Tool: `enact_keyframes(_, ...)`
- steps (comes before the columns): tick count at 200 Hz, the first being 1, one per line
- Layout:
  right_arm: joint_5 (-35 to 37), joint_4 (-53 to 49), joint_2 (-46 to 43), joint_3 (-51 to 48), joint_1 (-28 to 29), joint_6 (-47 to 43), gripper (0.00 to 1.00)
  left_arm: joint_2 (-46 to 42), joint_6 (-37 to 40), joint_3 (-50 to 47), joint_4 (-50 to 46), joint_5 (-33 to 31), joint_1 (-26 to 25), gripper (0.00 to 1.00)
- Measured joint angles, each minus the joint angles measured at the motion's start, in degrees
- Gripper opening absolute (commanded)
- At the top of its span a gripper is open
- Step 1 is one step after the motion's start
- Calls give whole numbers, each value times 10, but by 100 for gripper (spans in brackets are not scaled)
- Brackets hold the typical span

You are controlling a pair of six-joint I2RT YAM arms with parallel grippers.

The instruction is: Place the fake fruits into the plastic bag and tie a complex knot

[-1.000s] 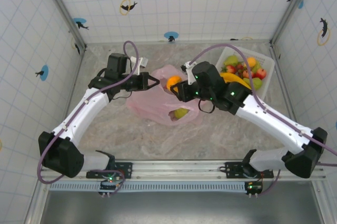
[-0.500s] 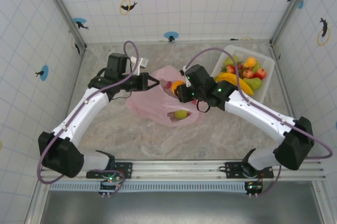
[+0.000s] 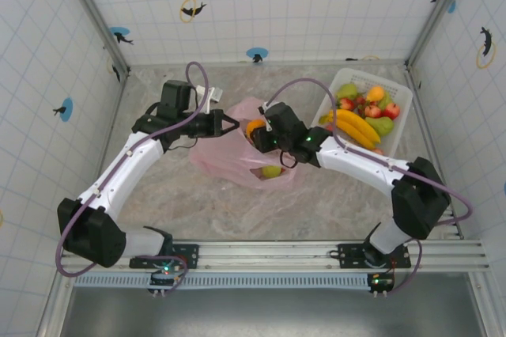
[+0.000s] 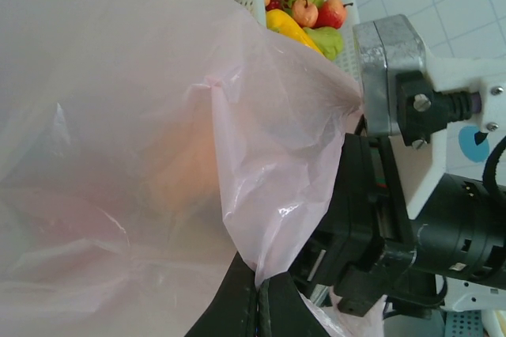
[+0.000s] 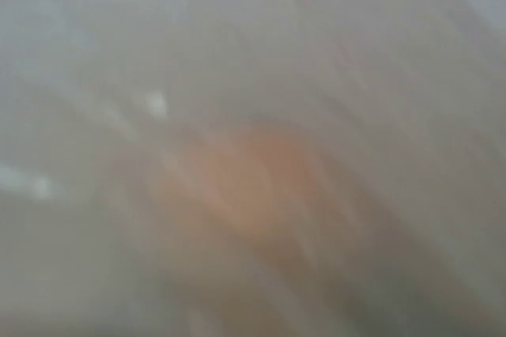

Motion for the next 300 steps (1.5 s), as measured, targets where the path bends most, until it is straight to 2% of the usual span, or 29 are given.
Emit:
enact_keyframes(65, 35, 74, 82, 0, 7, 23, 51, 0, -11, -1, 2, -33, 0, 0)
enact_keyframes(120, 39, 101, 112, 0, 1, 47, 72, 0, -12, -8, 3, -43, 0, 0)
enact_keyframes(179, 40, 99, 105, 0, -2, 47, 88, 0, -12, -8, 4, -47, 0, 0)
enact_keyframes(257, 43, 88, 24, -26, -1, 41, 88, 0, -12, -8, 4, -47, 0, 0)
enact_keyframes(300, 20, 61, -32, -43, -1, 37, 90, 0, -8, -8, 3, -47, 0, 0)
